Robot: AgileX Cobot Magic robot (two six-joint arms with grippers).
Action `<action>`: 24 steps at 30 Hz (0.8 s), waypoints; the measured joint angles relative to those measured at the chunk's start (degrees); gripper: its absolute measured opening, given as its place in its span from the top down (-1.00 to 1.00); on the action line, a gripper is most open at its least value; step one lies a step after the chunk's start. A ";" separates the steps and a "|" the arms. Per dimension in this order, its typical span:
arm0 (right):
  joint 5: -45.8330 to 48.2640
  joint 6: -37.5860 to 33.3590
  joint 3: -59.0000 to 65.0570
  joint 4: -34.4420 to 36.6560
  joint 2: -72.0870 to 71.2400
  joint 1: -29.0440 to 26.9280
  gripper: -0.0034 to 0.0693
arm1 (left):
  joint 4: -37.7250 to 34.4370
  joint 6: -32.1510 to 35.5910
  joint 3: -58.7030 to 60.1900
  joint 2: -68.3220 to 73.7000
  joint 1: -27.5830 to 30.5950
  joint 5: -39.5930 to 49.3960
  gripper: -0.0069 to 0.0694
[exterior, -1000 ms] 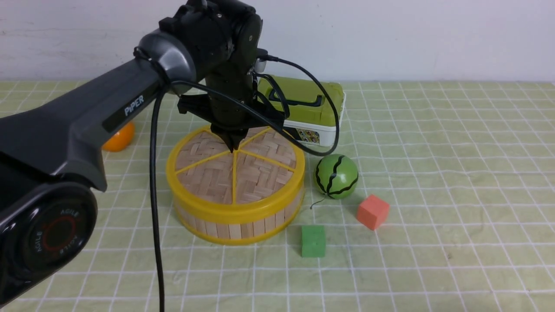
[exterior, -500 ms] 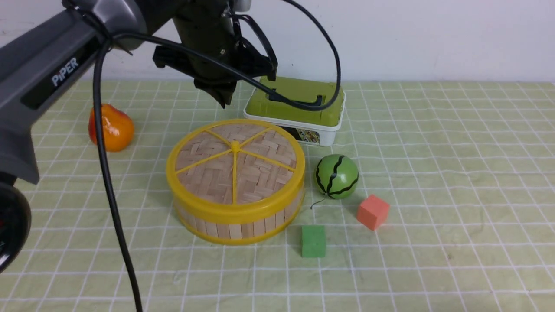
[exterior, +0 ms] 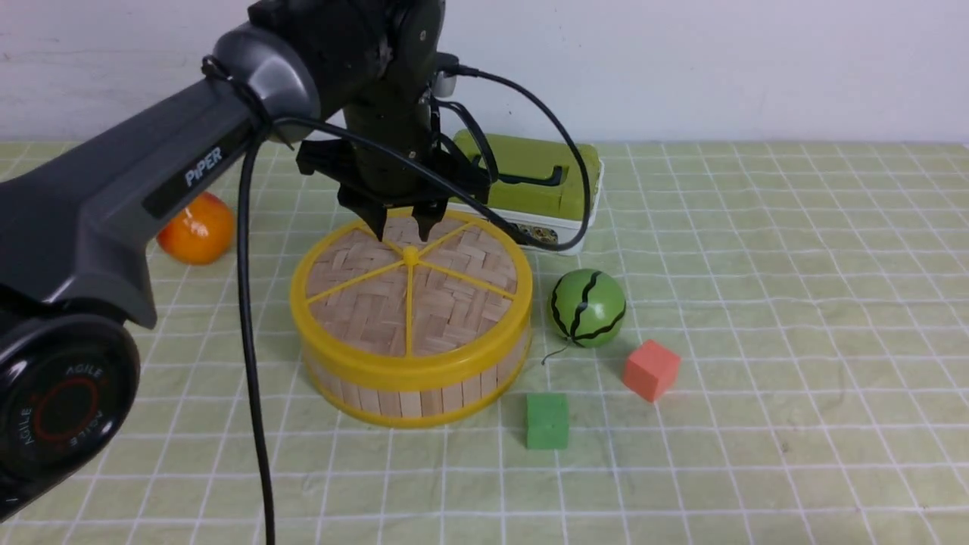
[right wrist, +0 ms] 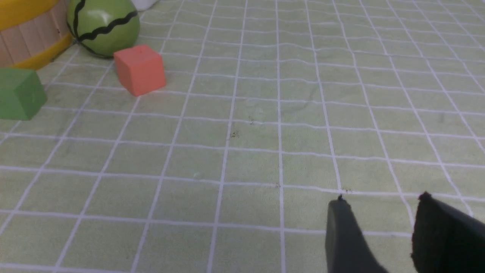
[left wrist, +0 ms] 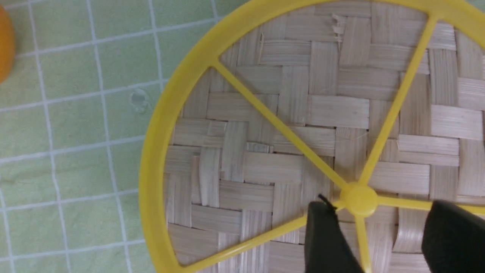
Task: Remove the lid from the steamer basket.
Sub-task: Use the left arm to lift the lid of the steamer
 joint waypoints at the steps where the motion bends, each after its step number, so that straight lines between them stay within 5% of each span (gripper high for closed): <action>1: 0.00 0.00 0.00 0.00 0.00 0.00 0.24 | -0.08 0.00 0.00 0.54 0.00 0.00 -0.12; 7: 0.00 0.00 0.00 0.00 0.00 0.00 0.24 | -0.27 0.23 0.00 3.64 0.00 -0.06 -0.07; 15: 0.00 0.00 0.00 0.00 0.00 0.00 0.24 | 0.20 1.13 -0.06 3.88 -0.05 -0.19 0.54; 24: 0.00 0.00 0.00 -0.06 0.00 0.00 0.24 | 0.02 1.07 -0.06 3.60 -0.05 -0.19 0.53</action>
